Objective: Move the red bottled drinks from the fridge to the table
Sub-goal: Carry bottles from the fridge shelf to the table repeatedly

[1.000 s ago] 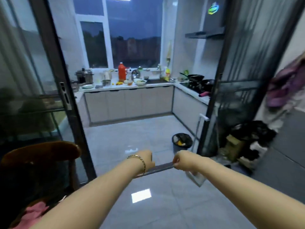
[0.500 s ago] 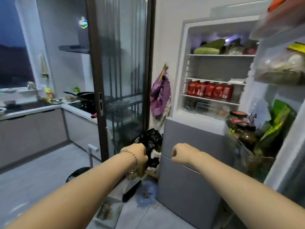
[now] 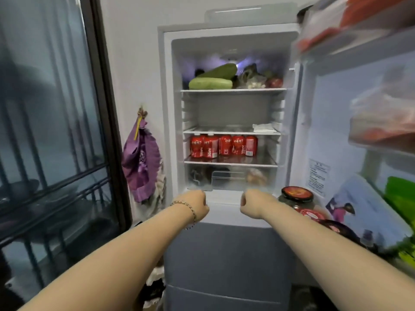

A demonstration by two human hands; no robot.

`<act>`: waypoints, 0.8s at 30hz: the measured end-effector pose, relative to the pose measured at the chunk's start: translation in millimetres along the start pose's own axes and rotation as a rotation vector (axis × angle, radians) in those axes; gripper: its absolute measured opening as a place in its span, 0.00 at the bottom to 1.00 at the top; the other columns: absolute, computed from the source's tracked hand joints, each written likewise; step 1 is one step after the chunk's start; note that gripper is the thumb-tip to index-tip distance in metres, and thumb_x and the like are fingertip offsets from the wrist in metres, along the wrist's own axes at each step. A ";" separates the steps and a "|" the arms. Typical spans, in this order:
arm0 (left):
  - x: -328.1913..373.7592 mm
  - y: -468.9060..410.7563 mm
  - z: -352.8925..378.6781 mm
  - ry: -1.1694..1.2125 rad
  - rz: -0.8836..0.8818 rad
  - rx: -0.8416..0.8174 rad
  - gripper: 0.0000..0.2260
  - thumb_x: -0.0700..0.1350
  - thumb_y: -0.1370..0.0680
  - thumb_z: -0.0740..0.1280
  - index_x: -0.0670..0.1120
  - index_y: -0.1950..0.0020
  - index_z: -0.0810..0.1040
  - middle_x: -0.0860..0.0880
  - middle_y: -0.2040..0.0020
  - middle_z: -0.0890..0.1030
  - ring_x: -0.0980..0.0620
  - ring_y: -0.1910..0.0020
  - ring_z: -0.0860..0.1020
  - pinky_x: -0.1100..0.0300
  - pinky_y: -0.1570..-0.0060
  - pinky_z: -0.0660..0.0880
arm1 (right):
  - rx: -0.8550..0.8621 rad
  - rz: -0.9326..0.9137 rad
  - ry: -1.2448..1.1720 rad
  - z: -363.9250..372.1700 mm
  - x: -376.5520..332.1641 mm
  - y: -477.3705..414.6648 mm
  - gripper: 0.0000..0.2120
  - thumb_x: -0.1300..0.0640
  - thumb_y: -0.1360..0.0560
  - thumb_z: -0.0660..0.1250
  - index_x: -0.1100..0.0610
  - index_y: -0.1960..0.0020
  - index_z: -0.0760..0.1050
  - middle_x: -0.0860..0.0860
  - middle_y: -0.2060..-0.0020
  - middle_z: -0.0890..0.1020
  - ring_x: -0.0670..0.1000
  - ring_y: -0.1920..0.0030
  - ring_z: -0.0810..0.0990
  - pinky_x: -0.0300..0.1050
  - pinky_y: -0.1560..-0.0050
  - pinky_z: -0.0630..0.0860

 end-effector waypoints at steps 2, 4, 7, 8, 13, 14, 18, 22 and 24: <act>-3.8 -45.9 0.1 -0.021 0.022 0.009 0.12 0.47 0.22 0.59 0.44 0.45 0.78 0.45 0.47 0.80 0.45 0.48 0.78 0.58 0.55 0.72 | 0.026 0.029 0.000 -9.0 3.3 -40.2 0.12 0.59 0.26 0.60 0.59 0.47 0.78 0.56 0.48 0.81 0.57 0.47 0.79 0.46 0.50 0.76; -8.5 -87.6 2.2 -0.002 0.034 0.014 0.12 0.48 0.22 0.59 0.45 0.45 0.77 0.46 0.47 0.80 0.45 0.49 0.78 0.56 0.53 0.74 | 0.054 0.041 0.005 -14.3 5.0 -80.3 0.10 0.60 0.26 0.60 0.59 0.50 0.78 0.55 0.49 0.81 0.57 0.46 0.79 0.46 0.47 0.76; -21.8 -150.5 6.9 0.007 0.029 0.025 0.11 0.47 0.22 0.59 0.46 0.45 0.77 0.47 0.49 0.80 0.46 0.50 0.78 0.53 0.48 0.77 | 0.097 0.053 -0.004 -19.1 7.4 -147.7 0.11 0.58 0.26 0.61 0.57 0.46 0.78 0.54 0.49 0.81 0.56 0.47 0.79 0.44 0.48 0.75; -27.9 -173.0 8.8 0.021 0.021 0.038 0.10 0.46 0.22 0.60 0.45 0.45 0.77 0.46 0.49 0.80 0.46 0.50 0.78 0.52 0.47 0.77 | 0.107 0.049 -0.048 -18.7 7.2 -173.8 0.12 0.58 0.25 0.62 0.58 0.44 0.77 0.54 0.49 0.81 0.56 0.48 0.79 0.43 0.51 0.75; -65.5 -274.1 -1.0 0.254 -0.076 0.236 0.06 0.42 0.23 0.61 0.44 0.48 0.73 0.47 0.49 0.75 0.47 0.52 0.77 0.55 0.50 0.76 | 0.132 0.018 -0.326 -18.8 1.0 -295.3 0.13 0.58 0.25 0.66 0.59 0.42 0.74 0.56 0.45 0.79 0.56 0.45 0.78 0.44 0.48 0.73; -71.8 -295.3 -3.8 0.313 -0.090 0.275 0.06 0.41 0.23 0.61 0.44 0.47 0.72 0.48 0.49 0.74 0.48 0.52 0.76 0.56 0.50 0.75 | 0.143 0.012 -0.392 -18.7 -0.9 -320.4 0.14 0.58 0.26 0.67 0.60 0.42 0.74 0.56 0.44 0.79 0.56 0.44 0.78 0.45 0.46 0.74; -85.4 -360.2 -9.1 0.519 -0.077 0.426 0.12 0.39 0.26 0.64 0.44 0.42 0.72 0.47 0.44 0.74 0.50 0.46 0.76 0.59 0.44 0.73 | 0.254 0.023 -0.652 -19.6 -5.3 -401.6 0.30 0.54 0.31 0.73 0.62 0.33 0.66 0.57 0.37 0.74 0.57 0.38 0.75 0.45 0.37 0.70; -95.3 -404.7 -4.8 0.527 -0.130 0.480 0.15 0.40 0.25 0.65 0.42 0.40 0.69 0.46 0.43 0.72 0.50 0.43 0.72 0.59 0.39 0.70 | 0.285 0.059 -0.835 -11.4 -12.0 -455.1 0.43 0.49 0.33 0.76 0.60 0.28 0.56 0.56 0.34 0.70 0.56 0.36 0.73 0.44 0.38 0.71; -102.1 -426.5 -1.9 0.538 -0.169 0.497 0.15 0.43 0.26 0.67 0.40 0.42 0.70 0.44 0.45 0.74 0.47 0.45 0.75 0.55 0.42 0.74 | 0.374 0.102 -0.857 -10.9 -9.4 -468.9 0.43 0.46 0.36 0.77 0.60 0.30 0.59 0.55 0.36 0.72 0.55 0.37 0.74 0.42 0.42 0.72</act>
Point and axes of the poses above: each hand's wrist, its own y-axis away from the middle knuckle, its own z-axis out of the palm, x = y × z, the point moved 8 cm from there along -y, towards the middle knuckle
